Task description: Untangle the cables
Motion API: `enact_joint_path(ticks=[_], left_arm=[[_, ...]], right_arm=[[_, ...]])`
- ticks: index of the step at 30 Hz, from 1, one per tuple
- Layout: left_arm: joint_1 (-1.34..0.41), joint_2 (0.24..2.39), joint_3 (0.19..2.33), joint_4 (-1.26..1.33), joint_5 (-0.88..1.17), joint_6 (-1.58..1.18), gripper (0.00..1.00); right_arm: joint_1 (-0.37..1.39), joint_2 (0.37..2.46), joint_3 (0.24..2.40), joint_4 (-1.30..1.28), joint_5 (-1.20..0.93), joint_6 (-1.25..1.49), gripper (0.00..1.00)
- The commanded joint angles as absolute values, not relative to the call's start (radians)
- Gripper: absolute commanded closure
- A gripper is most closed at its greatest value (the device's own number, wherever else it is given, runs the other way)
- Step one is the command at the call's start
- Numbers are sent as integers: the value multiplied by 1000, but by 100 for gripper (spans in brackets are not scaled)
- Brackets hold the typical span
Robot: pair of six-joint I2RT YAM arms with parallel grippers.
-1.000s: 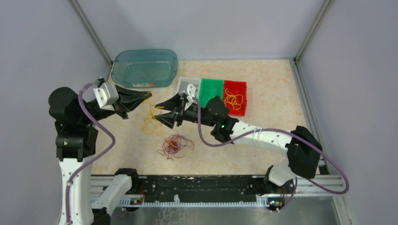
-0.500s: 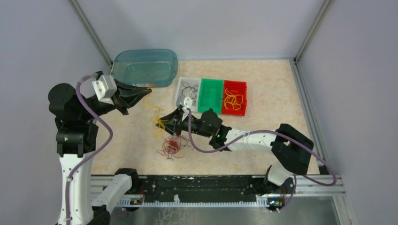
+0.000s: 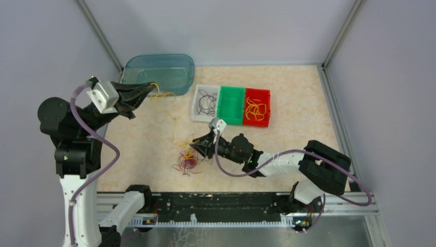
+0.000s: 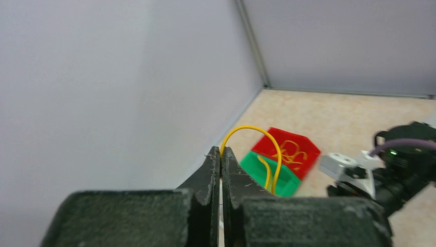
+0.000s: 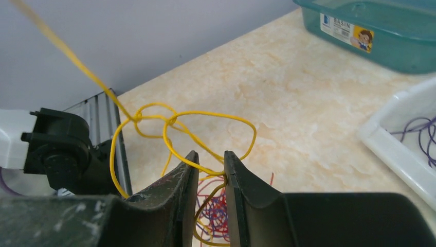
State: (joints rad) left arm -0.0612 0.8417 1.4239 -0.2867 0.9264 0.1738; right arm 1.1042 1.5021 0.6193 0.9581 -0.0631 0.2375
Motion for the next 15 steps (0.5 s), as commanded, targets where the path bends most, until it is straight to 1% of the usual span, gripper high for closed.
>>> enact_joint_path(ticks=[1,6,13,15], left_arm=[[-63,835,1492,-179,754,244,100],[-64,841,1539,-121,630,317,100],[-62,866,1598,86,402,455,100],[-63,879,1618,141,366,474,100]], right_arm=[[1109,1452,550,1054,28,242,74],[1109,1432,484,1081,76,251,74],[1108,1393,421,1077,136,252,75],[1108,1385,401,1087,155,260,77]])
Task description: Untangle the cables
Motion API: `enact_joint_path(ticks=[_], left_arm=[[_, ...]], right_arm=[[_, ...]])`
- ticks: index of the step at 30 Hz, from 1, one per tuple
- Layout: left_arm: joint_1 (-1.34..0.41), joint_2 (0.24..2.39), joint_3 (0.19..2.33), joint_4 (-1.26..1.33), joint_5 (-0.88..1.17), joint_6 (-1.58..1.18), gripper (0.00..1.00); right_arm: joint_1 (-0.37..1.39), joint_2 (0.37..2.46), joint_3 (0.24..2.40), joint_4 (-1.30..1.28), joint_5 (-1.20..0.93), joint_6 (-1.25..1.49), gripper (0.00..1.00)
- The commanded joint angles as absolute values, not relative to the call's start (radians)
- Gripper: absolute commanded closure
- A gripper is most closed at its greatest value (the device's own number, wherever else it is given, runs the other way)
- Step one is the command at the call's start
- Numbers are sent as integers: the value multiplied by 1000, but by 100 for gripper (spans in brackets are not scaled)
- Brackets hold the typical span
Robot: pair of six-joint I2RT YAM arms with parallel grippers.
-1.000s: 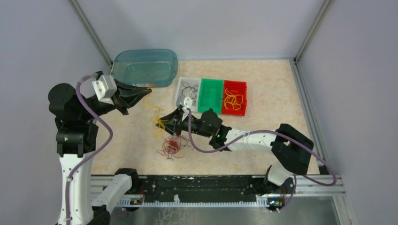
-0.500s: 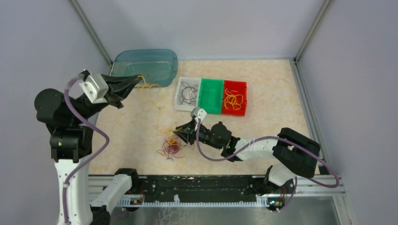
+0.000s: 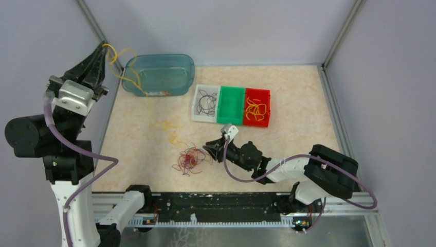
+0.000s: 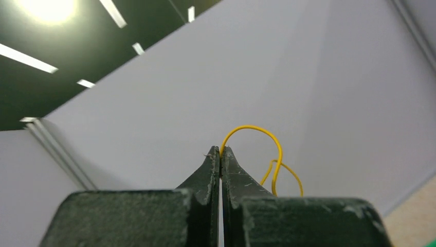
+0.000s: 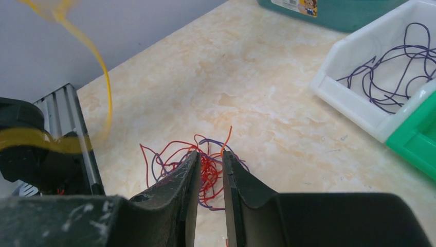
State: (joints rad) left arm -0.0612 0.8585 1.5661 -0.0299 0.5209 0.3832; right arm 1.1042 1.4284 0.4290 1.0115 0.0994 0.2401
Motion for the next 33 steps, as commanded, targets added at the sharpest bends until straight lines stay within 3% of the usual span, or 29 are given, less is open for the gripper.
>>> enact_joint_path(ticks=[1,8,13,16,24,33], left_arm=[[-62,884,1634,155,356,477,100],[-62,931,1725,178,316,503,100],[-62,936,1760,-28,524,431,100],[-62,903,1694,-43,645,337,100],[-62,851,1547,-62,835,179,100],[-61,852,1520,-64,936,66,100]], right_arm=[[1108,1383,392,1091,165,264,78],[1108,1361,352,1088,213,277,87],[1108,1280,459,1005,126,217,51],[1108,1248,607,955,14,169,39],[1139,1334,1002,888,-268,53,28],[1158,1460,1158,861,-267,9,26]])
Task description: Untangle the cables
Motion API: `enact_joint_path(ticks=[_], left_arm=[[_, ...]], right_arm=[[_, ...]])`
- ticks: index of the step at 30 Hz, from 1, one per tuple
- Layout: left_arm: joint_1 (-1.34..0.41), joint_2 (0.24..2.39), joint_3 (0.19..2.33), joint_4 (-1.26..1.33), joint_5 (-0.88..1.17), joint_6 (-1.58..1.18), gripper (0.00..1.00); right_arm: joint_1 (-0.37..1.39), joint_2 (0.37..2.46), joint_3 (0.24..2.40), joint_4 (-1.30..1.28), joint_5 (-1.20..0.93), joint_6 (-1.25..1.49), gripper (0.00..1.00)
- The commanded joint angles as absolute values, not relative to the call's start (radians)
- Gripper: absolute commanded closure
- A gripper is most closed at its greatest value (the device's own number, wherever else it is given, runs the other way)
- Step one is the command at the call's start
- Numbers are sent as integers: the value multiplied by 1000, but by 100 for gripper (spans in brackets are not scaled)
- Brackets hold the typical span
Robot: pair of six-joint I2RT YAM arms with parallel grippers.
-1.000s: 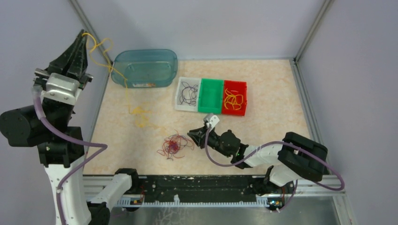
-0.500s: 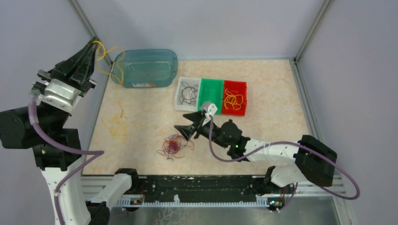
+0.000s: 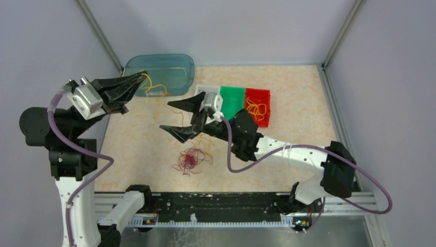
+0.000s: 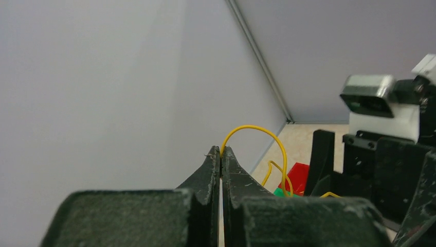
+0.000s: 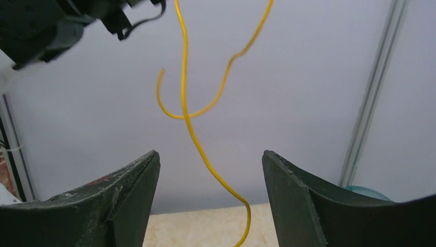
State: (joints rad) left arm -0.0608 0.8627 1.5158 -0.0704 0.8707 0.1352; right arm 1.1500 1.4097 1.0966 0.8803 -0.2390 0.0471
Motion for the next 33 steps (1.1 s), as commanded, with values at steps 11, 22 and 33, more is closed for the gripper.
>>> enact_joint_path(ticks=[11,22,33], left_arm=[[-63,863,1576,10,845,68,100],[-62,928,1740,59,758,91,100],[-60,914,1684,-46,874,65,100]], right_arm=[[1158,1530,1016,887,-176,64,79],[1157,1596,841,1017,-92,129,74],[1145,1380,817,1029,-69,81,40]])
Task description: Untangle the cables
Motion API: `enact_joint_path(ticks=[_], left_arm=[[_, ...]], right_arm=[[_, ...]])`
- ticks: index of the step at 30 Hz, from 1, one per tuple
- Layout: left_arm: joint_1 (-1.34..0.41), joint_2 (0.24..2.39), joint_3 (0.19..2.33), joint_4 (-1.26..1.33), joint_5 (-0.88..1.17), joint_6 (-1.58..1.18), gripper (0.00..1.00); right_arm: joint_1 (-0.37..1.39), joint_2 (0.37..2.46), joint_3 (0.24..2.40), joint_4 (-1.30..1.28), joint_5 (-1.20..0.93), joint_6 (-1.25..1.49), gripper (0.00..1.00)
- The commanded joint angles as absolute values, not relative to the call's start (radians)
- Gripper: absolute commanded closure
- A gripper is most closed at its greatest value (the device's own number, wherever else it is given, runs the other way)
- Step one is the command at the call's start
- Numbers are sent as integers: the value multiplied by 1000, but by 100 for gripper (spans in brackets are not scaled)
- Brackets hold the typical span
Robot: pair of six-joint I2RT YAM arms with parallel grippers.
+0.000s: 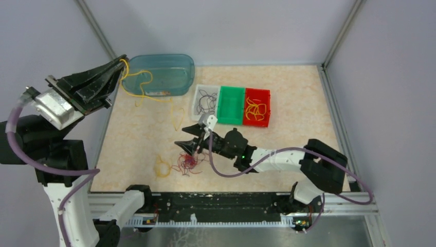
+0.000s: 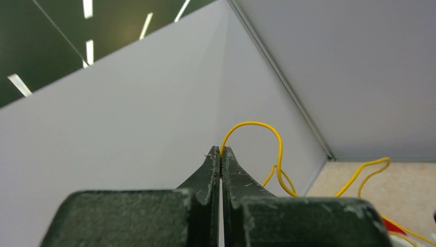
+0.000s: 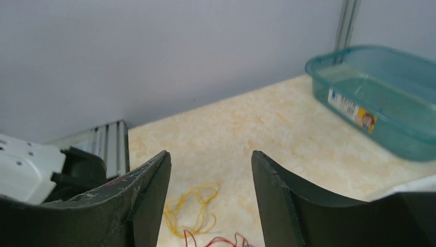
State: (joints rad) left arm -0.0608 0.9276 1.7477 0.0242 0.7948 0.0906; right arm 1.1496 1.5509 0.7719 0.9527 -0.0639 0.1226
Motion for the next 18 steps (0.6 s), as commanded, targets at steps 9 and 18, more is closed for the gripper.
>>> enact_joint_path(ticks=[9,18], left_arm=[[-61,818,1391,-85,1012,-39,100],[-60,808,1353,-128,1048,-84,100]], right_arm=[[1125,1245,993,821,-296,19,29],[1125,1347,1118,758,-371,23,31]])
